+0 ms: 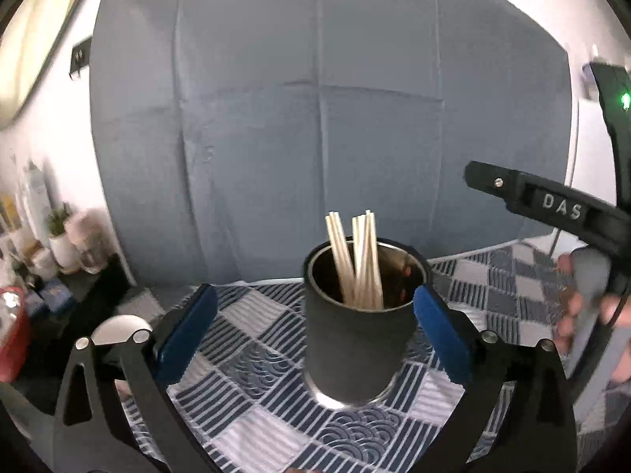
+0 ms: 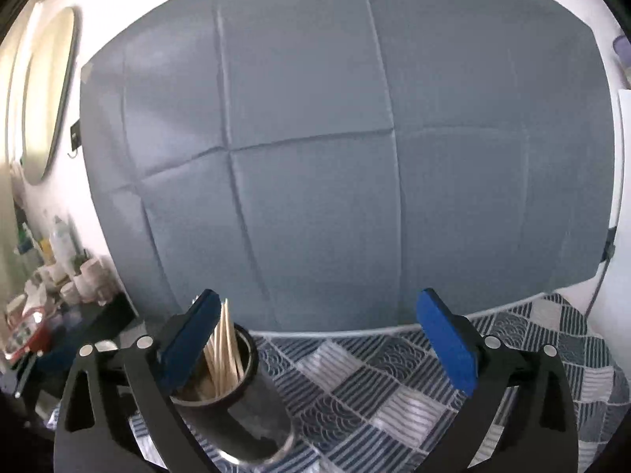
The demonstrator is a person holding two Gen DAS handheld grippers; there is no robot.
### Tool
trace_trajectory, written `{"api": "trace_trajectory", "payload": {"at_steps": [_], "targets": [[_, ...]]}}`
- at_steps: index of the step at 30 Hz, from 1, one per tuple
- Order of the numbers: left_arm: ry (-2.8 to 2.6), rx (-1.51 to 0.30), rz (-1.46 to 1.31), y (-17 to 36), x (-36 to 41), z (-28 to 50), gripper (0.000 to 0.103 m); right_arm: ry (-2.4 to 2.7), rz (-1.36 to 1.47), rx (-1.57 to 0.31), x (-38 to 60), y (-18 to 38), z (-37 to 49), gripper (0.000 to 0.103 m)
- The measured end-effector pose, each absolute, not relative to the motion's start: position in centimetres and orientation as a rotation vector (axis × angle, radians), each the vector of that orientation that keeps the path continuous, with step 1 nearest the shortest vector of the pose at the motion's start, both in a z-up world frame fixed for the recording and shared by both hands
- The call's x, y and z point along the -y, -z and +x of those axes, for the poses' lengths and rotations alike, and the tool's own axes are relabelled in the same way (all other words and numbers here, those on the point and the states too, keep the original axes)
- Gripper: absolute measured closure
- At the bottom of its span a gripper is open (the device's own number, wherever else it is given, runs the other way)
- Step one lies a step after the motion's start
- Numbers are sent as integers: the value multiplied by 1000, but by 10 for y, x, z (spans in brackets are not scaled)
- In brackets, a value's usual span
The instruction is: Organize utensils
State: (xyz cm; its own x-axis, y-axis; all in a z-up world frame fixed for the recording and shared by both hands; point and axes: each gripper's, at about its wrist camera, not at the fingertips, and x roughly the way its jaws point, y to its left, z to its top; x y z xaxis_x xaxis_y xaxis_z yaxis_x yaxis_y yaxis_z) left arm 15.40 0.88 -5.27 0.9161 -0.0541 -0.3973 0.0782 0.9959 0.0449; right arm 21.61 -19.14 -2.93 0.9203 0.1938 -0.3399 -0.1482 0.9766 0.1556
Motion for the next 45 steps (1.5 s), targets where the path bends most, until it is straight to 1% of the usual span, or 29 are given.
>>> {"api": "trace_trajectory", "payload": {"at_steps": [3,7,17,21,26,33,38,43,45], "targets": [[80,-420,32,44,-14,144,6,-210,96,-424,192,28,208,7],[54,-416,-38,36,-21,127,6,-211,54,-407,192,28,183,8],[43,-461,-103,16,-34,84,6,-238,29,-523,193,35,131,8],[15,-506,-84,9,-34,64,6,-263,-7,-605,195,27,106,8],[42,-540,-60,-1,-22,37,6,-271,4,-655,204,9,81,8],[92,-595,-112,-12,-8,16,6,-238,2,-673,211,-13,54,8],[68,-608,-74,-14,6,8,6,-248,-7,-669,209,-14,40,8],[53,-653,-122,-8,2,7,6,-233,2,-666,213,-14,37,8],[35,-655,-91,-9,4,6,6,-235,11,-671,213,-13,38,8]]}}
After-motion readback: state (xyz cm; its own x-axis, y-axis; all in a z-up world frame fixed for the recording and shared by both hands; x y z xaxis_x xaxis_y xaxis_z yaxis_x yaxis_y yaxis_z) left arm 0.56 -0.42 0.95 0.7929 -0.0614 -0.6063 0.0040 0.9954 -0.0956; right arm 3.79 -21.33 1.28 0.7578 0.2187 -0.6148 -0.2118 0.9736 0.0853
